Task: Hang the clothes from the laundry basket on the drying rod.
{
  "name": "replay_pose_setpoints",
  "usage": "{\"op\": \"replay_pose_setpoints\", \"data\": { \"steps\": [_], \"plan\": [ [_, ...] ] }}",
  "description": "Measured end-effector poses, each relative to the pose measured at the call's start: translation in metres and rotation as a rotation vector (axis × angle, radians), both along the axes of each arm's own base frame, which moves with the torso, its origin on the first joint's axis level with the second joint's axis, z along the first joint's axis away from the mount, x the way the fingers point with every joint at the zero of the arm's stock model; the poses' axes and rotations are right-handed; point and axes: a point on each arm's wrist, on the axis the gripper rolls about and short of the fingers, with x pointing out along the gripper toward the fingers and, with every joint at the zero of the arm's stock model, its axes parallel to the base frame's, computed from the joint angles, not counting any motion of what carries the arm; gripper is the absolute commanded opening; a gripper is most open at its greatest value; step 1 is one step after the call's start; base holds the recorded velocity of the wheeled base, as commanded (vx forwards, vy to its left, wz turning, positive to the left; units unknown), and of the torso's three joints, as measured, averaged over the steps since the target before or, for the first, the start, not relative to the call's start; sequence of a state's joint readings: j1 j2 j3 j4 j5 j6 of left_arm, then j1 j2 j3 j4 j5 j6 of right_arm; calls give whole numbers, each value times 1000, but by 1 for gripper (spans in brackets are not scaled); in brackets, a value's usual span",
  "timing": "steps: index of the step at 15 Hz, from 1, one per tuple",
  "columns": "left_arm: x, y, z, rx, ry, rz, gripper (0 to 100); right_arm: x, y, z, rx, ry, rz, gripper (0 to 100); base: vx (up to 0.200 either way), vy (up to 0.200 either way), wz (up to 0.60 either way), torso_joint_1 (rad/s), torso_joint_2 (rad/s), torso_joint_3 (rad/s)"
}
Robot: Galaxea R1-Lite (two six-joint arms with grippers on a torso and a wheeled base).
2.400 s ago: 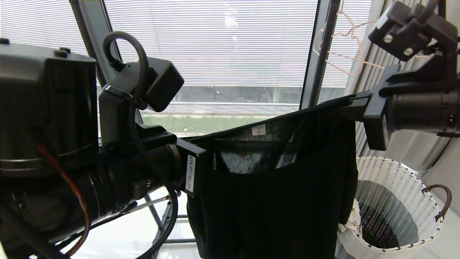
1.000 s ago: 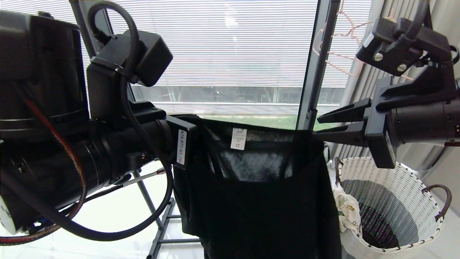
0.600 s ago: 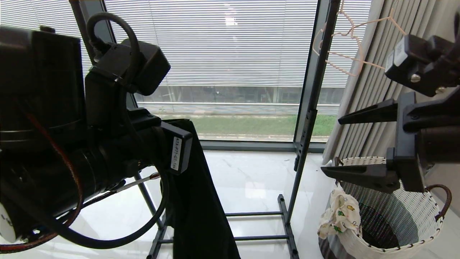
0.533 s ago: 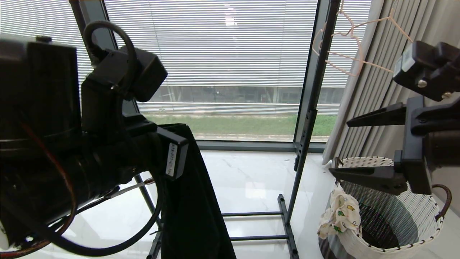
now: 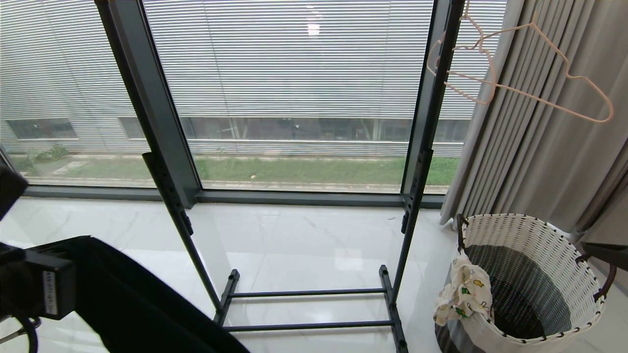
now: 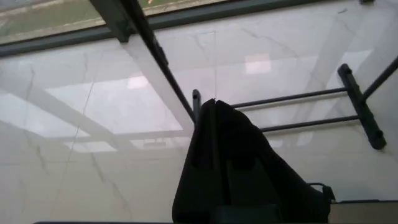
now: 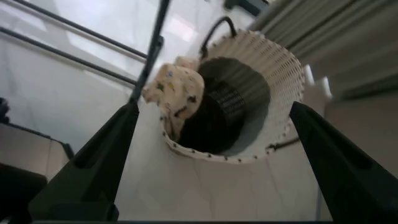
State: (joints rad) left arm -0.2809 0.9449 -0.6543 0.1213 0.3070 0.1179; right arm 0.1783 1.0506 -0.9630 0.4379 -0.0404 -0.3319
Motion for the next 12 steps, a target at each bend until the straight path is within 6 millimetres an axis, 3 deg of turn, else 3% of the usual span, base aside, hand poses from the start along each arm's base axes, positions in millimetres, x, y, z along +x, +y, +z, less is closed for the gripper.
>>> {"op": "replay_pose_setpoints", "data": {
  "steps": [2, 4, 12],
  "plan": [
    [-18, 20, -6, -44, -23, 107, 0, -8, -19, -13, -29, -16, -148, 100, 0, 0, 0, 0, 0, 0],
    [-32, 28, -12, -71, -48, 160, 0, -13, -29, -23, -53, -57, -227, 100, 0, 0, 0, 0, 0, 0],
    [-44, 30, -18, -68, -118, 195, 0, -17, -33, -36, -77, -133, -252, 100, 0, 0, 0, 10, -37, -38]
  ]
}}
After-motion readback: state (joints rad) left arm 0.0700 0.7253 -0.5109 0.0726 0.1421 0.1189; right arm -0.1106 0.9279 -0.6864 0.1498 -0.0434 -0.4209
